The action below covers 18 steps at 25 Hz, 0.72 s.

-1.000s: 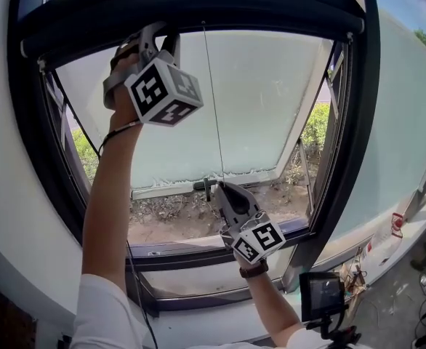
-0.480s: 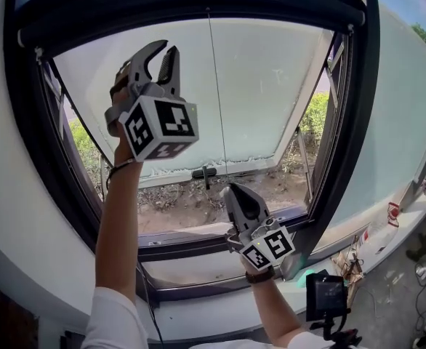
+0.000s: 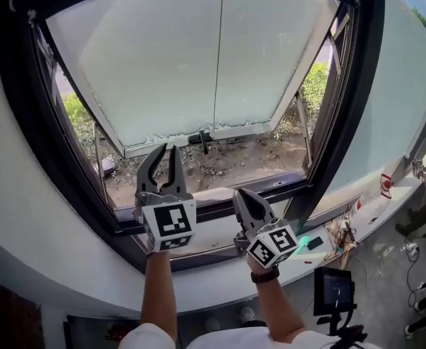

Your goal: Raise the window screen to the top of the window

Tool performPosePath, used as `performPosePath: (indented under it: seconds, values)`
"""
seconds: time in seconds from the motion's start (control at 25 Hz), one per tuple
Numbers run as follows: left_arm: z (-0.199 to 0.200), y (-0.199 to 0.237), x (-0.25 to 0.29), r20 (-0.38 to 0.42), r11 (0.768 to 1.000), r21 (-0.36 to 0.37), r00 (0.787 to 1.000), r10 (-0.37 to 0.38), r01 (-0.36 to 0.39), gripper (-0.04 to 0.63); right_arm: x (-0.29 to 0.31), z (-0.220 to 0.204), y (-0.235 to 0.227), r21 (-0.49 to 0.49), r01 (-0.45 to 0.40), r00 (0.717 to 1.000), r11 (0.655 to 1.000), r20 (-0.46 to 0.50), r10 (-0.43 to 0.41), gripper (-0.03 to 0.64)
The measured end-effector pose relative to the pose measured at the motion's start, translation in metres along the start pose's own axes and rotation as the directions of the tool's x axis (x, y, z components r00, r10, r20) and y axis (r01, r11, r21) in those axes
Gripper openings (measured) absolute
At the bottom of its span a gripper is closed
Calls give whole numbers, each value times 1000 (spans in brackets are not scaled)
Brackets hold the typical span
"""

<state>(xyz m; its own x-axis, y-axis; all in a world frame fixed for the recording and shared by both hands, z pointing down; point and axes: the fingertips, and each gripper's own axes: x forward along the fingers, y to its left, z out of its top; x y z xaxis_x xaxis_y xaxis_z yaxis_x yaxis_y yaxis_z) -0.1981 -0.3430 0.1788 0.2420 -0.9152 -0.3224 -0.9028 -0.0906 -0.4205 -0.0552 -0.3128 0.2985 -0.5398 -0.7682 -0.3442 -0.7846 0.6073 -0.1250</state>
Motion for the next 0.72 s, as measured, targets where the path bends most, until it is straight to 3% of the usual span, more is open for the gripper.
performPosePath:
  seconds: [0.16,0.28,0.36,0.56,0.72]
  values:
    - [-81,-51,-49,-160,983,-178,985,-69,40,52,-32,-33,0,19,41,993,999,-108,-39,2]
    - [-115,-94,-84,-220,957,-289,970,-102,35,52,-53,-47,3,11,42,989,999,-145,-40,2]
    - [-121,-115,-112,-242,938,-347,966,-90,1,3,-67,-50,13,-5,6,988,1000,-157,-7,2]
    - [-106,-184,-168,-290,911,-411,952,-100,-30,2,-135,-33,27,-65,-49,983,997,-180,37,2]
    - [-86,-252,-221,-338,882,-469,932,-133,-44,2,-219,-47,18,-44,-25,963,999,-268,13,2]
